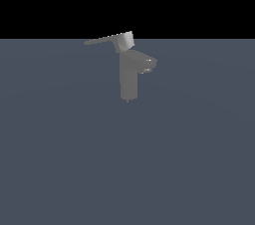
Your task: Turn on the faucet by rotating a designated handle.
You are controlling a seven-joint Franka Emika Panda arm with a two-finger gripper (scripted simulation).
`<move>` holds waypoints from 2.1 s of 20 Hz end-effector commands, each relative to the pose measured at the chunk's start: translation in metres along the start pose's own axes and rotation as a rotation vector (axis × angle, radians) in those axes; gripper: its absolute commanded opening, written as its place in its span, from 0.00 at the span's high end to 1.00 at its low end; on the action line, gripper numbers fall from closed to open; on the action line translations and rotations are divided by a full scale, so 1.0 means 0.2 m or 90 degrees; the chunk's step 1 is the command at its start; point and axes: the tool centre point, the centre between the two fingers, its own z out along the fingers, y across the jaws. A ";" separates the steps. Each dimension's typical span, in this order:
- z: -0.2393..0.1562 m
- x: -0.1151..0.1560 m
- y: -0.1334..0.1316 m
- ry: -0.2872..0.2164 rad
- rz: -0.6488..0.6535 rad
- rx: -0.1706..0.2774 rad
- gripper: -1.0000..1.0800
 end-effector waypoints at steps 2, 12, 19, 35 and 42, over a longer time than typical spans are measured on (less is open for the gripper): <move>0.00 0.00 0.00 0.000 -0.001 -0.001 1.00; -0.01 -0.02 -0.06 0.000 -0.043 -0.024 1.00; -0.02 0.01 -0.07 -0.002 -0.031 -0.019 1.00; -0.02 0.37 -0.11 -0.032 0.125 0.033 1.00; 0.03 0.63 -0.14 -0.059 0.239 0.051 1.00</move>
